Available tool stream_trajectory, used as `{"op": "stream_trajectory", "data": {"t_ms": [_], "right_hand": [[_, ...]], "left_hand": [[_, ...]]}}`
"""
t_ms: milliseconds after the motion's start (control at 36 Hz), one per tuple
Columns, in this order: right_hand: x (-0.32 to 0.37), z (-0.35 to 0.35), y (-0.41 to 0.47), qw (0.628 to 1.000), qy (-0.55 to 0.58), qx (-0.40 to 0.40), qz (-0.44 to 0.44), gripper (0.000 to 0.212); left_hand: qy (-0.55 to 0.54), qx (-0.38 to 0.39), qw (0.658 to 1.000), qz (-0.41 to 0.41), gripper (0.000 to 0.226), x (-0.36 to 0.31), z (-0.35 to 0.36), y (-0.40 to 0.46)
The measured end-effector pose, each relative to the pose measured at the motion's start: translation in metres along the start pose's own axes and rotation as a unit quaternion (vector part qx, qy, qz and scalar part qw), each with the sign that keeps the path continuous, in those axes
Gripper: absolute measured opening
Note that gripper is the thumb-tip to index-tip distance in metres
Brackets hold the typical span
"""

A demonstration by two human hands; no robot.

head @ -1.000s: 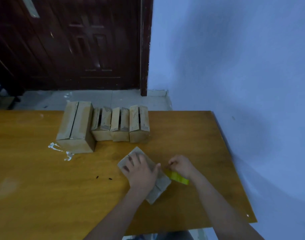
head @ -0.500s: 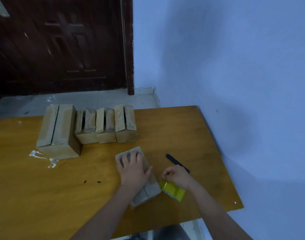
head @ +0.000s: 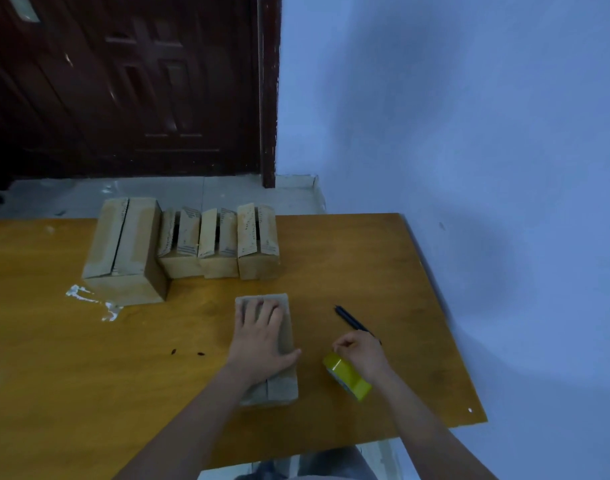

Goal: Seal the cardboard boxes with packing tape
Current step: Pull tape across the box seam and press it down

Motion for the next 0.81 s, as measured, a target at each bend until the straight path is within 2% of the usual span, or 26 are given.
{"op": "stream_trajectory", "data": {"t_ms": [194,278,472,528,583,667,750,806], "right_hand": [[-0.007,-0.008,0.0,1.0,0.019,-0.009,0.01,0.012],[-0.004,-0.013,0.002,0.999,0.03,-0.022,0.014,0.012],[0.013,-0.038,0.009,0.994,0.055,-0.093,-0.006,0.012],[0.021,-0.047,0.01,0.992,0.066,-0.11,-0.013,0.012],[0.029,-0.056,0.01,0.989,0.089,-0.118,-0.02,0.013],[0.043,-0.067,0.009,0.987,0.099,-0.12,-0.035,0.012],[0.058,-0.073,0.007,0.986,0.099,-0.118,-0.061,0.012],[0.069,-0.075,0.004,0.985,0.101,-0.117,-0.079,0.011]], "left_hand": [[-0.051,0.103,0.984,0.138,0.081,-0.007,-0.007,-0.006],[-0.077,0.147,0.972,0.164,0.082,-0.012,-0.01,-0.009],[-0.104,0.186,0.956,0.201,0.086,-0.017,-0.01,0.0],[-0.13,0.194,0.955,0.185,0.083,-0.017,-0.013,0.007],[-0.196,0.189,0.954,0.126,0.077,-0.014,-0.018,0.015],[-0.294,0.137,0.945,0.035,0.069,-0.01,-0.027,0.026],[-0.301,0.069,0.951,0.005,0.066,-0.02,-0.04,0.039],[-0.303,0.066,0.951,-0.005,0.063,-0.034,-0.048,0.046]]}}
Point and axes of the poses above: each hand's wrist, its own y-axis towards the middle knuckle, its own z-axis out of the palm, x = y × z, the point moved 5 cm from there along y, towards the middle knuckle, and after that the axes turned 4 degrees about -x, right-handed, at the moved point
